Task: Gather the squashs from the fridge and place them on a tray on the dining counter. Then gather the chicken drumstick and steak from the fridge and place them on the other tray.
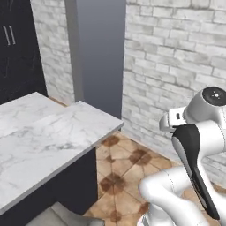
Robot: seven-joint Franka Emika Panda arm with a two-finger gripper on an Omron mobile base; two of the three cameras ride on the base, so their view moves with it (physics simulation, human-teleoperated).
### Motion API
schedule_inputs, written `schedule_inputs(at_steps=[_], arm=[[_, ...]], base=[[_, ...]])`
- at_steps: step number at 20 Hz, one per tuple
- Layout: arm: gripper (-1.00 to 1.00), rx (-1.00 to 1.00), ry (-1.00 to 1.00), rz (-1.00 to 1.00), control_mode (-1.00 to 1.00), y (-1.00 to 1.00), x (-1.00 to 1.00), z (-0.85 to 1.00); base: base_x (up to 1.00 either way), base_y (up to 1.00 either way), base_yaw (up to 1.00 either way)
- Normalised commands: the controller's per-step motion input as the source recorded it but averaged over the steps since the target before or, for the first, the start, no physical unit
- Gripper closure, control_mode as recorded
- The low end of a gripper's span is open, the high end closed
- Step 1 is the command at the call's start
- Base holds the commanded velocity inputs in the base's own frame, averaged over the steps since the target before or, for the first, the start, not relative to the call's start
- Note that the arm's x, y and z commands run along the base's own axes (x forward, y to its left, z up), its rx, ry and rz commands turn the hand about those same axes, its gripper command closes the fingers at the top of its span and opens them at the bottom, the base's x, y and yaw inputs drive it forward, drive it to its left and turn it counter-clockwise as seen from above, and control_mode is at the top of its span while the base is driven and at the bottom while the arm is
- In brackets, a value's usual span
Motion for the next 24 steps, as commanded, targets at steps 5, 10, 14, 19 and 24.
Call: schedule_inputs(at_steps=[5,10,14,19,24], arm=[[1.00,0.00,0.00,0.00,1.00,0.00,0.00,0.00],[1.00,0.00,0.00,0.00,1.00,0.00,0.00,0.00],[1.00,0.00,0.00,0.00,1.00,0.00,0.00,0.00],[1.00,0.00,0.00,0.00,1.00,0.00,0.00,0.00],[1.00,0.00,0.00,0.00,1.00,0.00,0.00,0.00]], base=[[0.06,-0.22,0.42],[0.04,-0.18,0.37],[0.00,-0.08,0.20],[0.00,-0.05,0.15],[0.12,-0.16,0.35]])
